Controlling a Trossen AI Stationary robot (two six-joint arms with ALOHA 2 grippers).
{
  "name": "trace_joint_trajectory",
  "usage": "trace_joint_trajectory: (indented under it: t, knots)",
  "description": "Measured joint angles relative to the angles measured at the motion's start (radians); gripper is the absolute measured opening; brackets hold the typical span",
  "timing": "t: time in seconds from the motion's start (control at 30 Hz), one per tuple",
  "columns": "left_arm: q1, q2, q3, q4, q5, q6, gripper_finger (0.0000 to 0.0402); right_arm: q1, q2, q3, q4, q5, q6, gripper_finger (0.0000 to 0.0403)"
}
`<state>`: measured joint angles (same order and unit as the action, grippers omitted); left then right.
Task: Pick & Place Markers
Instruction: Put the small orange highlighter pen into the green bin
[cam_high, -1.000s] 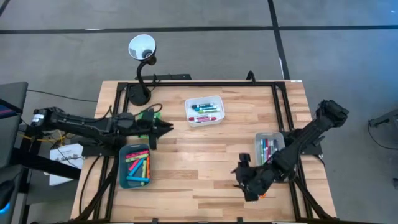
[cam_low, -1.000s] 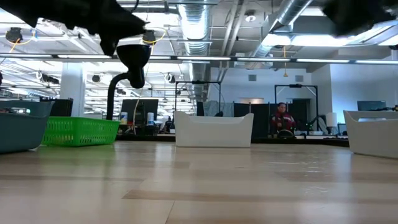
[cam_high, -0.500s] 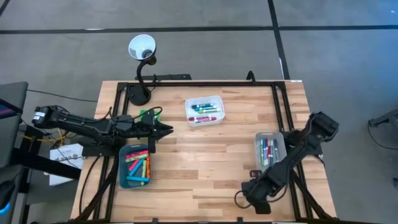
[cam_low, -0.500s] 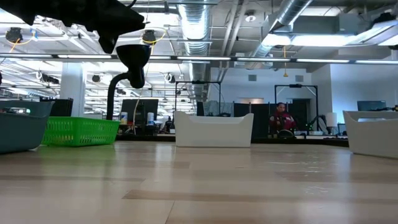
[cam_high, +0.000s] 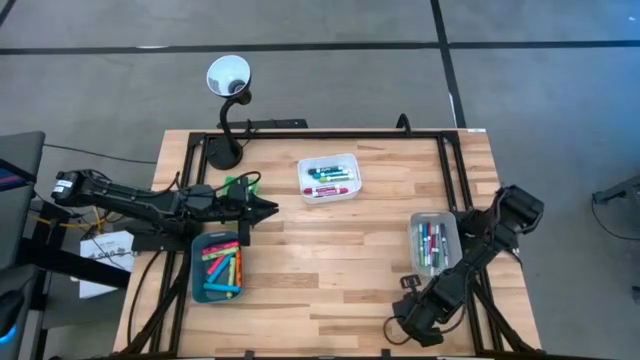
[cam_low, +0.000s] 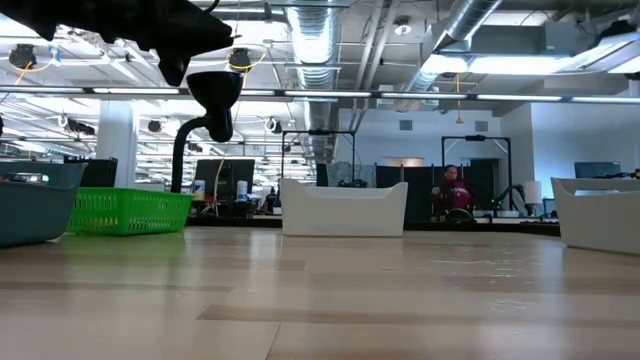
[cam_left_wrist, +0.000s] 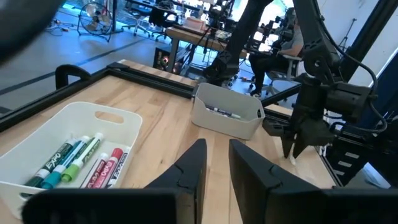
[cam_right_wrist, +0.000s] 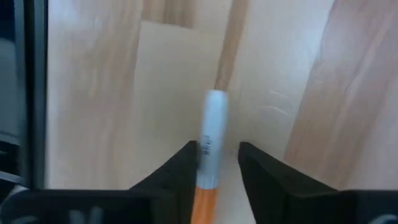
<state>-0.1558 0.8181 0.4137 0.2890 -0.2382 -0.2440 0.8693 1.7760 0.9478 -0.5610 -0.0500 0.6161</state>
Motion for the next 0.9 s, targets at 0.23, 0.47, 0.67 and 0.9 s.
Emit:
trace_joint_trajectory:
  t: [0.23, 0.47, 0.67, 0.9]
  knots:
    - [0.0, 0.0, 0.0, 0.0, 0.0, 0.0, 0.0062, 0.014, 0.002, -0.003, 0.009, 0.129, -0.101, 0.0027]
    - [0.0, 0.0, 0.0, 0.0, 0.0, 0.0, 0.0062, -0.062, 0.014, -0.007, 0.221, 0.359, -0.169, 0.0031]
    - [0.0, 0.0, 0.0, 0.005, 0.0, 0.0, 0.0062, -0.181, 0.013, -0.006, 0.483, 0.687, -0.44, 0.0042]
    - [0.0, 0.0, 0.0, 0.008, 0.0, 0.0, 0.0062, -0.412, 0.01, -0.006, 0.779, 0.873, -0.655, 0.0023]
